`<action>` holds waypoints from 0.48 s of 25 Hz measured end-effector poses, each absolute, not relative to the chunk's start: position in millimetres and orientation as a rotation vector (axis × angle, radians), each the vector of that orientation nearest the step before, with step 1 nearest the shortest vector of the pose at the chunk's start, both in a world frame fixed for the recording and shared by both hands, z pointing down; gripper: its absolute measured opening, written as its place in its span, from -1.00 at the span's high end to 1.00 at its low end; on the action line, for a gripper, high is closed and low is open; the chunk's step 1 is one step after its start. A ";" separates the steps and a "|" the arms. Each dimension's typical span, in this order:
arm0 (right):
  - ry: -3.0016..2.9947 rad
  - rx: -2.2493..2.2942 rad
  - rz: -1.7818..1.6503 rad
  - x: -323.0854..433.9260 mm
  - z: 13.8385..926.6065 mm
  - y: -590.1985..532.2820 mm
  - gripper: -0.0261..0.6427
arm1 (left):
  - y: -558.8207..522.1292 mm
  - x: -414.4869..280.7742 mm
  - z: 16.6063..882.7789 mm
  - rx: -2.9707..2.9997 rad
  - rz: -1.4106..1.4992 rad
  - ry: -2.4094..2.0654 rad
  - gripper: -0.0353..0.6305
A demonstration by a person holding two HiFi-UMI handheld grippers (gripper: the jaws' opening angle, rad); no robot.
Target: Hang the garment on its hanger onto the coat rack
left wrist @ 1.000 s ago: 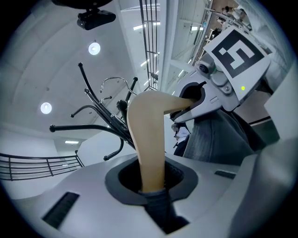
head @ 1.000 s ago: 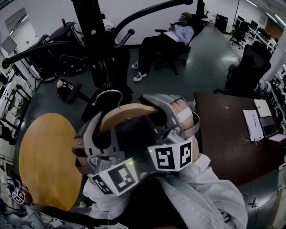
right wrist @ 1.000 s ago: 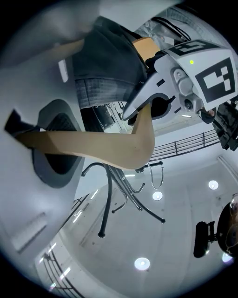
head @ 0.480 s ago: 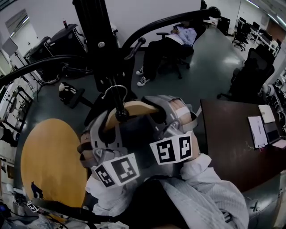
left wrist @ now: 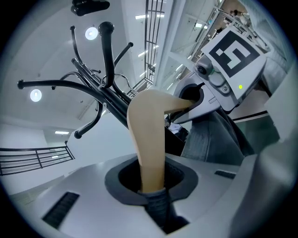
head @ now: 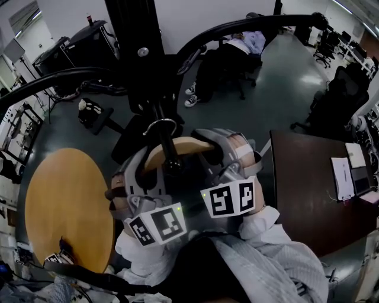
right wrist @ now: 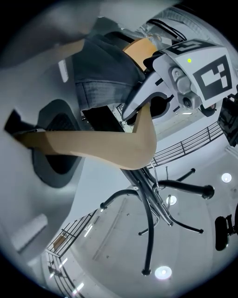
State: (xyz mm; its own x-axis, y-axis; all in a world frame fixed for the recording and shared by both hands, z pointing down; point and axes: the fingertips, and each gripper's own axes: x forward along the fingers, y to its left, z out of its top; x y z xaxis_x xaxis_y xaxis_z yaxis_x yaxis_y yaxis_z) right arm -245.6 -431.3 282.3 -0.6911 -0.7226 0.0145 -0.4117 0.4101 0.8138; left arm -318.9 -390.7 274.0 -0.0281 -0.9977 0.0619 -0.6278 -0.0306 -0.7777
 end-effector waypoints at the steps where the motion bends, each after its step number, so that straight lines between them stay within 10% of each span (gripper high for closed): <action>1: -2.306 0.978 -1.182 -246.7 282.0 -430.9 0.84 | -390.2 -320.0 273.5 -1.701 -0.875 1.705 0.71; 12: -2.351 0.933 -1.169 -237.4 284.3 -412.6 0.76 | -375.9 -310.3 271.2 -1.662 -0.811 1.692 0.65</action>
State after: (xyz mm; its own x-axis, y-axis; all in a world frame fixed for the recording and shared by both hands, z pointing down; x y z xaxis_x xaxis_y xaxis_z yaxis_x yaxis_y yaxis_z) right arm -237.4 -412.6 284.3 -0.7204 -0.6932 0.0214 -0.4011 0.4416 0.8025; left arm -310.3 -375.9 271.2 -0.0110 -0.9999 -0.0131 -0.6160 0.0171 -0.7875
